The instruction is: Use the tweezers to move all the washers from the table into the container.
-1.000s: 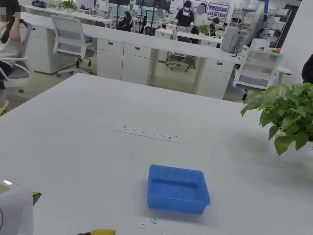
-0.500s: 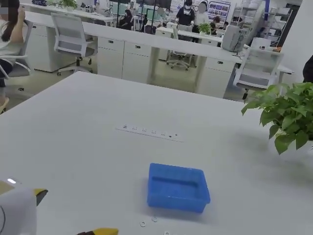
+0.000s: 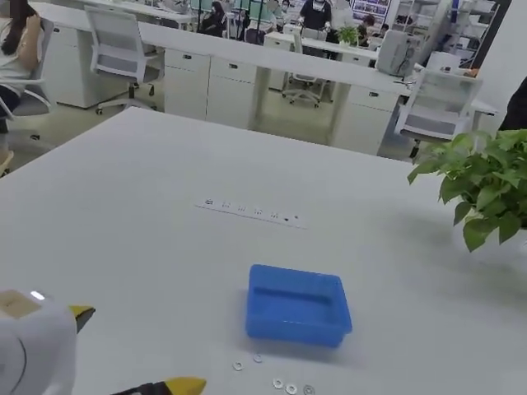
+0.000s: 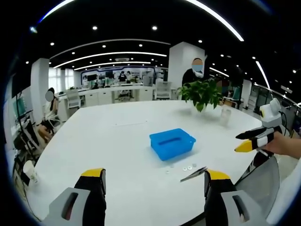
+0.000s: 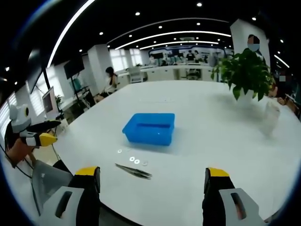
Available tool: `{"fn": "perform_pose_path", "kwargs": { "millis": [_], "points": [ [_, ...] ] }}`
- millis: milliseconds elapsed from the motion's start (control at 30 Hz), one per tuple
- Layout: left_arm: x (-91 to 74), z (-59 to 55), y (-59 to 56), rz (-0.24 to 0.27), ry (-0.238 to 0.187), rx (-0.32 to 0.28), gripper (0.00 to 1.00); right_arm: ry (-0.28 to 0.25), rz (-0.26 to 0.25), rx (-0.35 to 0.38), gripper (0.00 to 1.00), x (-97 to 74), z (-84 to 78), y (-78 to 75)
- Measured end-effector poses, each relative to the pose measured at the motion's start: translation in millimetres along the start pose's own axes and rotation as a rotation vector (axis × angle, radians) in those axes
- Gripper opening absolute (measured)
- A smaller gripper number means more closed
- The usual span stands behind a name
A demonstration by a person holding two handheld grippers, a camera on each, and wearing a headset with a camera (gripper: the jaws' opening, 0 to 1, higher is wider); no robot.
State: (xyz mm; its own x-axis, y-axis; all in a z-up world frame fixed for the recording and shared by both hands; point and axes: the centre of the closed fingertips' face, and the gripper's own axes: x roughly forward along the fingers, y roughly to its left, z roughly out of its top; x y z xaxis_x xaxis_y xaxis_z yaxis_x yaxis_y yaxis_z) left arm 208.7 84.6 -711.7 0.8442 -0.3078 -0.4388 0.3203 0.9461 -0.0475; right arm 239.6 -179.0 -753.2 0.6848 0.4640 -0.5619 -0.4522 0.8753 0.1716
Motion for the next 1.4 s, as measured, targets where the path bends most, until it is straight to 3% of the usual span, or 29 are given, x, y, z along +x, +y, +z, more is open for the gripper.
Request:
{"fn": "perform_pose_path", "kwargs": {
  "millis": [333, 467, 567, 667, 733, 867, 1000, 1100, 1233, 1400],
  "points": [
    [14.1, 5.3, -7.4, -0.032, -0.010, 0.031, 0.84, -0.004, -0.003, 0.013, 0.90, 2.6, 3.0, -6.2],
    [20.7, -1.6, -17.5, -0.085, 0.042, 0.063, 0.70, 0.002, -0.010, 0.020, 0.90, 6.4, 0.7, -10.4],
    [27.8, -4.8, -25.1, -0.126, 0.065, 0.074, 0.69, 0.012, -0.012, 0.031, 0.90, 9.9, -2.6, -11.7],
    [36.7, -10.4, -30.8, -0.165, 0.107, 0.124, 0.67, 0.017, -0.015, 0.042, 0.90, 11.9, -4.5, -12.4],
    [42.2, -10.6, -33.1, -0.180, 0.110, 0.147, 0.65, 0.020, -0.016, 0.050, 0.89, 13.5, -5.4, -12.9],
    [56.2, -14.9, -44.0, -0.266, 0.144, 0.206, 0.56, 0.041, -0.014, 0.049, 0.89, 17.0, -9.9, -14.1],
    [71.2, -22.4, -55.1, -0.353, 0.180, 0.316, 0.47, 0.064, -0.011, 0.049, 0.89, 17.8, -14.5, -15.5],
    [81.6, -30.9, -61.3, -0.399, 0.217, 0.376, 0.40, 0.080, -0.003, 0.058, 0.89, 19.1, -18.5, -14.8],
    [94.6, -40.8, -69.8, -0.457, 0.253, 0.413, 0.31, 0.101, 0.005, 0.059, 0.89, 19.3, -23.0, -12.6],
    [113.1, -56.7, -78.0, -0.512, 0.314, 0.475, 0.26, 0.115, 0.019, 0.073, 0.89, 19.8, -25.2, -10.2]
  ]
}}
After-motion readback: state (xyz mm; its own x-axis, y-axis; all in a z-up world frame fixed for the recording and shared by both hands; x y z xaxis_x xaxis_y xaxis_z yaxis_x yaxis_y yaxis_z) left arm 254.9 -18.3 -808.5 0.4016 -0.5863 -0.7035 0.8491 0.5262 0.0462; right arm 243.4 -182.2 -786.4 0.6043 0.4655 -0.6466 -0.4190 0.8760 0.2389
